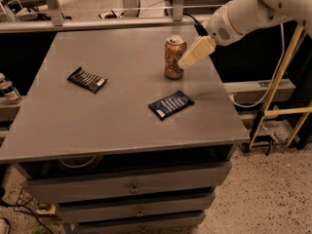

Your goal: Move orange can near rxbar chocolate

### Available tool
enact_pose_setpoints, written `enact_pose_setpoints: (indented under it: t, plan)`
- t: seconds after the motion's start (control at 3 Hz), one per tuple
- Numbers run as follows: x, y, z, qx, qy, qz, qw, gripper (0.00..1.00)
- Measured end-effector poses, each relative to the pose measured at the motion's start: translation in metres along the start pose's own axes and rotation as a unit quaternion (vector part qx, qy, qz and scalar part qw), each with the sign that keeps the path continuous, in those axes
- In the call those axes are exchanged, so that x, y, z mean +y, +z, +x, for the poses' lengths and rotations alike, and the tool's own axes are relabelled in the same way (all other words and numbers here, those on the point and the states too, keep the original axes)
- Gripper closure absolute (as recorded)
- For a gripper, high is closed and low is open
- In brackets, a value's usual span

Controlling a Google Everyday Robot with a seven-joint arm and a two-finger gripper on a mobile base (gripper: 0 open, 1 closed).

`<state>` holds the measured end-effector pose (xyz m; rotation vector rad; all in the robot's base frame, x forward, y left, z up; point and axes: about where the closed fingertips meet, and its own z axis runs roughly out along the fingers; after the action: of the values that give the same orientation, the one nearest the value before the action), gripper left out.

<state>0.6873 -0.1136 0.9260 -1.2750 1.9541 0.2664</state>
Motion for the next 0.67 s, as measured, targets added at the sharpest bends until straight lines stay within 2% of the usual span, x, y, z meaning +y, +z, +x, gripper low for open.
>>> enact_pose_setpoints:
  t: [0.33,0.67]
  plan:
    - [0.003,0.034,-0.017,-0.016,0.017,-0.023,0.9995,0.00]
    - [0.005,0.052,-0.022,-0.016,0.025,-0.039,0.9988,0.00]
